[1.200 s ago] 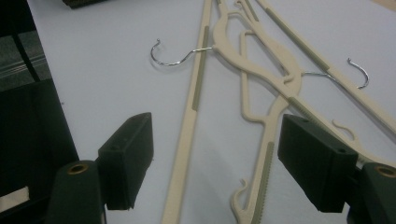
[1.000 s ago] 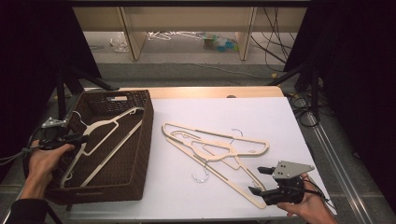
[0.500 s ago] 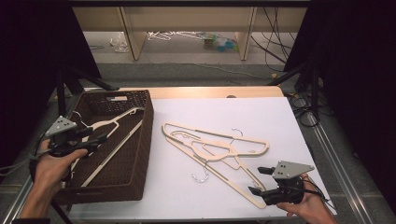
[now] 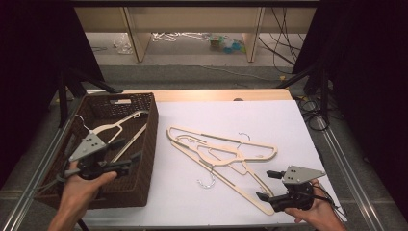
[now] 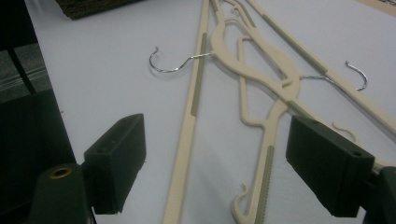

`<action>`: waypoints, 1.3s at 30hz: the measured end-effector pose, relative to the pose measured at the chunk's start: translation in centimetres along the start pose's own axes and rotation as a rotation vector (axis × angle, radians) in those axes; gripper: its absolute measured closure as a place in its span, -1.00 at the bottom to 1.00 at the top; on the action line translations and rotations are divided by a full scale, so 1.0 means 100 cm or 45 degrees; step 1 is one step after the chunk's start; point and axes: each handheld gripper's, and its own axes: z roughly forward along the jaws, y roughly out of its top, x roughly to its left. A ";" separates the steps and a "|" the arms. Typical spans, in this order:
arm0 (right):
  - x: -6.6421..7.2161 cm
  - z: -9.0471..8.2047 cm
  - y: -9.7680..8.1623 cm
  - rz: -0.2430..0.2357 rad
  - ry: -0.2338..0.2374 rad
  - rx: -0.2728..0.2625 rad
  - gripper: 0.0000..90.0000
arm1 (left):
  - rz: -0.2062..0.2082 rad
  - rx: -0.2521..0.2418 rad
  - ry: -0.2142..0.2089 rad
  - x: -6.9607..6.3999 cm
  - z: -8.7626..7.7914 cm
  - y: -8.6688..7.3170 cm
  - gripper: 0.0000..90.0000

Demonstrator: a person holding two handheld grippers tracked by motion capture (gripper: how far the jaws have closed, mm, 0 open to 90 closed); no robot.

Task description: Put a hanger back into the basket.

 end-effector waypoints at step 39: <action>-0.011 0.017 0.000 -0.013 -0.031 -0.039 -0.58 | 0.155 0.018 -0.227 -0.093 0.053 -0.069 -0.63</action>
